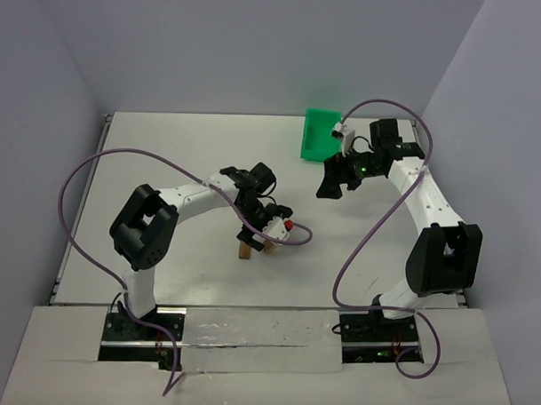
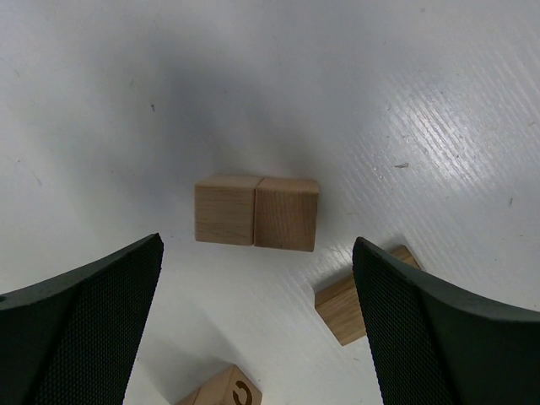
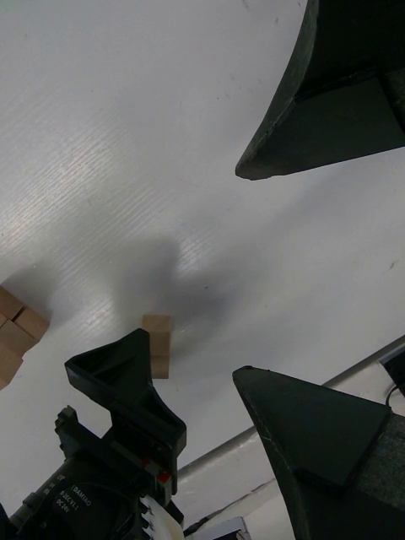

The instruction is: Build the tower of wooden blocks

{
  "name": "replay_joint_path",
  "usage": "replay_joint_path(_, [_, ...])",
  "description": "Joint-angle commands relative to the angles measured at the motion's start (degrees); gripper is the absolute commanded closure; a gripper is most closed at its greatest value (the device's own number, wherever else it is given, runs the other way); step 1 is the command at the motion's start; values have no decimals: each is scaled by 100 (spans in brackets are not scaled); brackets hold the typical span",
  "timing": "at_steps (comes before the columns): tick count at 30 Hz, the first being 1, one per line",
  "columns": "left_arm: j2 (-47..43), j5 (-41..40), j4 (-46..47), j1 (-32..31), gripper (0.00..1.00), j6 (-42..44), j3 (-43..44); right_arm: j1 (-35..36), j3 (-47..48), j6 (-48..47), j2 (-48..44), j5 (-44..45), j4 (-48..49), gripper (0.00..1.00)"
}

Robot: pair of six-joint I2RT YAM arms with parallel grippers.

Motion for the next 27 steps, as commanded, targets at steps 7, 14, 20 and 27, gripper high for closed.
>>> replay_joint_path(7, [230, 163, 179, -104, 1, 175, 296, -65, 143, -112, 44, -117, 26, 0])
replay_joint_path(14, [408, 137, 197, -137, 1, 149, 372, -81, 143, -136, 87, -118, 26, 0])
replay_joint_path(20, [533, 141, 90, -142, 1, 171, 455, -100, 161, -145, 111, -130, 26, 0])
replay_joint_path(27, [633, 129, -15, -155, 8, 168, 534, -126, 169, -154, 141, -161, 26, 0])
